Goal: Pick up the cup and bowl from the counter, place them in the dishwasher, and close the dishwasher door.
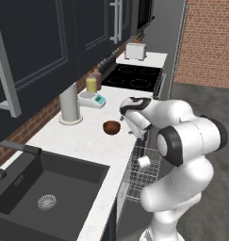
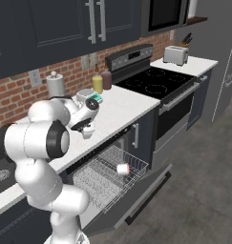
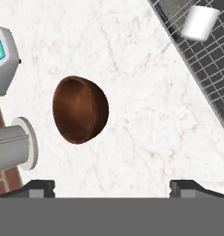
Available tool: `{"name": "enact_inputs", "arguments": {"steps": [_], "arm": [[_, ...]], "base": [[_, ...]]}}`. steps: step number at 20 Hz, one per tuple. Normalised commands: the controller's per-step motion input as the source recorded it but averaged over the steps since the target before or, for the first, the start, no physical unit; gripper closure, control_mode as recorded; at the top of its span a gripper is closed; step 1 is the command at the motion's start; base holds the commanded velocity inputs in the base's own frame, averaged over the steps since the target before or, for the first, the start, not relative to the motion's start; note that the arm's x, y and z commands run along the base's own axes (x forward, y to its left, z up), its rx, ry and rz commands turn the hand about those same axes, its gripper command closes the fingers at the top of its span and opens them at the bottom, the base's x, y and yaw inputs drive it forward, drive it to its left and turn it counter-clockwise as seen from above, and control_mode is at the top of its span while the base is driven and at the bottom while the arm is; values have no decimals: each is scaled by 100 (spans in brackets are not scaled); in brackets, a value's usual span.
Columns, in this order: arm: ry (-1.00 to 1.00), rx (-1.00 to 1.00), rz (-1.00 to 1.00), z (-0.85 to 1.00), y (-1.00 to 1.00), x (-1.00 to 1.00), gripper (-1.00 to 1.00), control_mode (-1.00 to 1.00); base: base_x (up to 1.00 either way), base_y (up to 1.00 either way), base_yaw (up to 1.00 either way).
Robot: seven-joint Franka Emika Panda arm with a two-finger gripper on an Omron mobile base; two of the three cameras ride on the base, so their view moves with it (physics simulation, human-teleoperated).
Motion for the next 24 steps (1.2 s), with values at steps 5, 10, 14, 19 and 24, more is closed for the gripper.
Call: {"name": "enact_inputs", "arguments": {"steps": [5,10,14,19,24], "arm": [[8,-2,0,-26,9,50,-100,-100],[10,-2,0,-38,1,39,-100,-100],[11,-3,0,-50,0,25,-100,-100],[4,-3,0,-30,0,21,-100,-100],[0,-1,0,-5,5,32,-100,-100]], "base": [[0,0,0],[0,0,0],[0,0,0],[0,0,0],[0,0,0]]}}
